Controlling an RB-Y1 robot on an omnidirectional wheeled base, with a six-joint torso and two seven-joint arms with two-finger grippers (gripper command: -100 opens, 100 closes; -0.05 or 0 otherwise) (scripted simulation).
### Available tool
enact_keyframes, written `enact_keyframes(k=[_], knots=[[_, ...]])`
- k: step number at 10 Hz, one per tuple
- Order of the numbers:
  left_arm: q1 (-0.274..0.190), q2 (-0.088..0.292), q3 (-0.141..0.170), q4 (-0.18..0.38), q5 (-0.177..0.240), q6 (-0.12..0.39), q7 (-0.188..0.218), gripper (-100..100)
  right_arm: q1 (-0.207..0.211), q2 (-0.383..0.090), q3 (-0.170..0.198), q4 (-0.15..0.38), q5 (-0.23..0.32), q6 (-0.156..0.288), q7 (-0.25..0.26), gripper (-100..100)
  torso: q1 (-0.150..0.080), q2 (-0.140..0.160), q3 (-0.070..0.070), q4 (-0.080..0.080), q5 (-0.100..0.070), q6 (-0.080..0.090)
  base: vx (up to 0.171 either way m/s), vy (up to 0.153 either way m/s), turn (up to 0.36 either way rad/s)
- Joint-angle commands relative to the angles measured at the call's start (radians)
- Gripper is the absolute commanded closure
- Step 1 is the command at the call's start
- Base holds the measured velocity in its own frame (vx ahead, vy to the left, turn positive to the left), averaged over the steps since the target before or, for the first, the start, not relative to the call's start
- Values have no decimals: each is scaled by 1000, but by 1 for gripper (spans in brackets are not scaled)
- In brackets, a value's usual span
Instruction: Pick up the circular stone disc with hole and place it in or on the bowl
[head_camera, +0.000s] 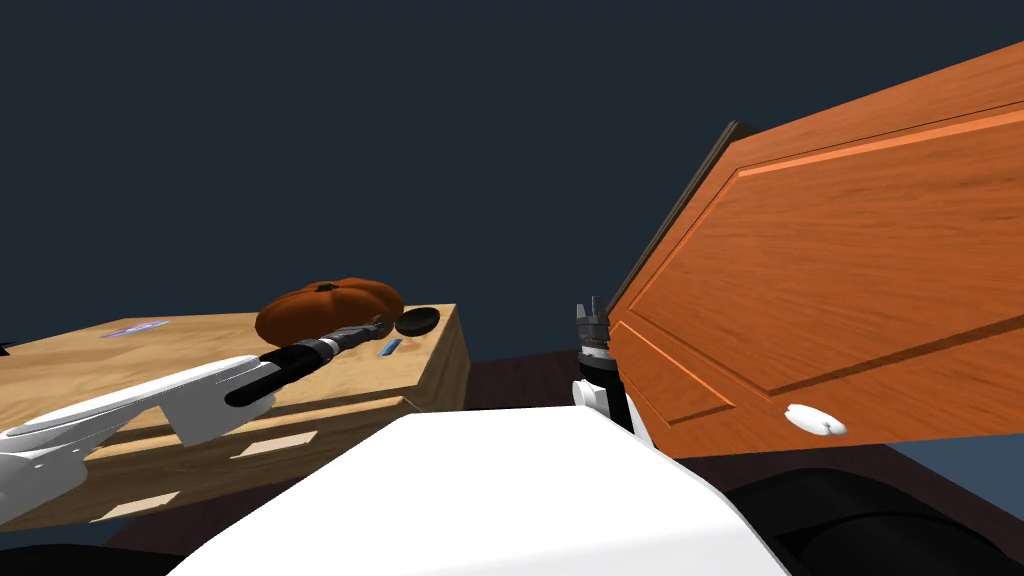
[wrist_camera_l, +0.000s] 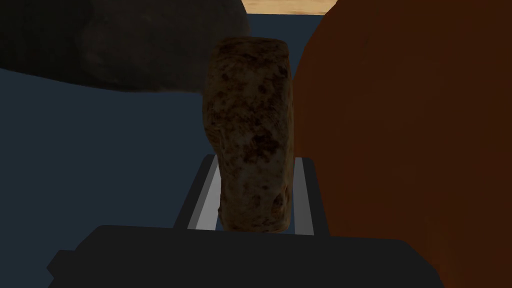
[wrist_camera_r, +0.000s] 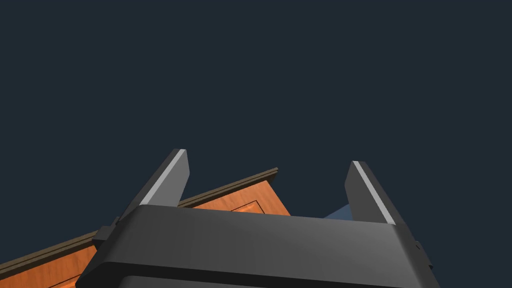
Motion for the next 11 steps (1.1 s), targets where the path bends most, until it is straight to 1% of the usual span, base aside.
enact_keyframes(k=[1,4,7,8,9,11], knots=[[12,39,12,-27,6,23,16,100,0,0,0,0,0,0,0,0,0,0,0,0,0,0,118,3,64],[35,105,35,-64,20,49,43,100,0,0,0,0,0,0,0,0,-2,0,0,0,0,1,109,-20,61],[53,156,54,-94,34,69,64,100,0,0,0,0,0,0,0,0,-1,0,0,-1,1,2,87,-7,43],[63,183,65,-108,43,80,75,100,0,0,0,0,0,0,0,0,-1,1,0,-1,2,3,103,-7,59],[67,194,70,-115,48,84,81,100,0,0,0,0,0,0,0,0,-1,-1,-1,-1,2,3,101,-7,46],[83,237,92,-145,74,103,100,100,0,0,0,0,0,0,0,0,0,0,0,-1,3,3,69,4,53]])
